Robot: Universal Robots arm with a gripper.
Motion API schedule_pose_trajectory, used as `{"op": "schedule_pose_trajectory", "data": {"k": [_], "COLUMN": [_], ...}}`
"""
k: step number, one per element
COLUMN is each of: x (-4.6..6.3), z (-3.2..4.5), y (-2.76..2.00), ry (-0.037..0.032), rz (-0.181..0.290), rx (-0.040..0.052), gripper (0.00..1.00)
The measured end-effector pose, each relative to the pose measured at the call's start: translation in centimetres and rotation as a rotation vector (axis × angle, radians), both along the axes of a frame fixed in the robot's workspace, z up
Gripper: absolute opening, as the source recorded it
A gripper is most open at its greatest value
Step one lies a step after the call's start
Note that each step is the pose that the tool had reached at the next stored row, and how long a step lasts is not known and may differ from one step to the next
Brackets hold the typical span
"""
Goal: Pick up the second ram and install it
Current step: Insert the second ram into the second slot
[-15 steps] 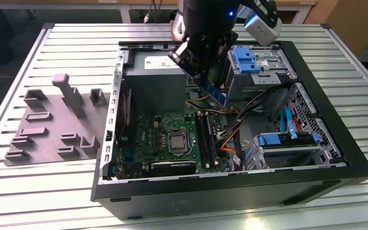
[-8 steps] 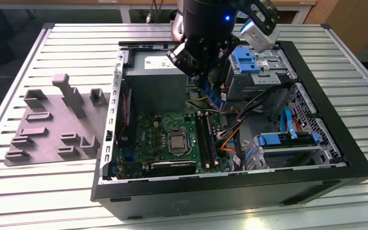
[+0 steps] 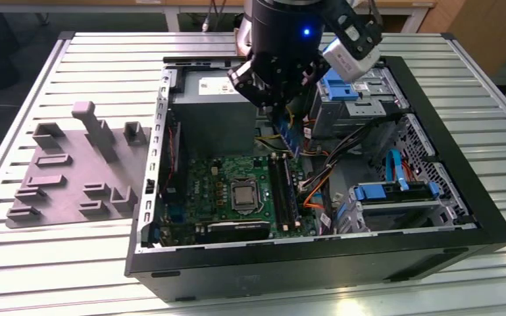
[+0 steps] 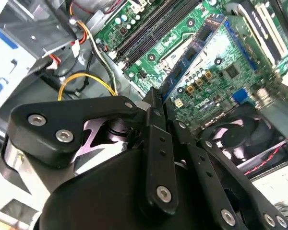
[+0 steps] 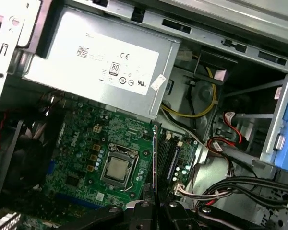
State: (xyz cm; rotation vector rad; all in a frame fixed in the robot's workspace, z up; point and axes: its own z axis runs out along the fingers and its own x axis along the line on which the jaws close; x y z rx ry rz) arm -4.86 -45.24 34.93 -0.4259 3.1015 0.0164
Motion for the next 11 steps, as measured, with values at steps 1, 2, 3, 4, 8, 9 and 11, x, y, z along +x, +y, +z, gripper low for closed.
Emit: {"op": "schedule_pose_trajectory", "data": {"k": [1,2,3,4,8,9,11], "x": [0.00,0.00,0.00,0.00,0.00,0.00,0.00], "z": [-0.07,-0.15,-0.23,-0.31,-0.64,-0.74,-0.93], "y": [0.00,0.00,0.00,0.00,0.00,0.00,0.00], "ry": [0.0000,0.0000,0.0000,0.0000,0.0000,0.0000,0.0000], "rz": [-0.018,-0.037,-0.055,-0.073,-0.145,-0.164,-0.200], "rx": [0.0000,-0.0001,0.0000,0.0000,-0.0001,0.0000,-0.0002], "gripper": [0.14,0.14,0.14,0.14,0.14,0.14,0.14]}}
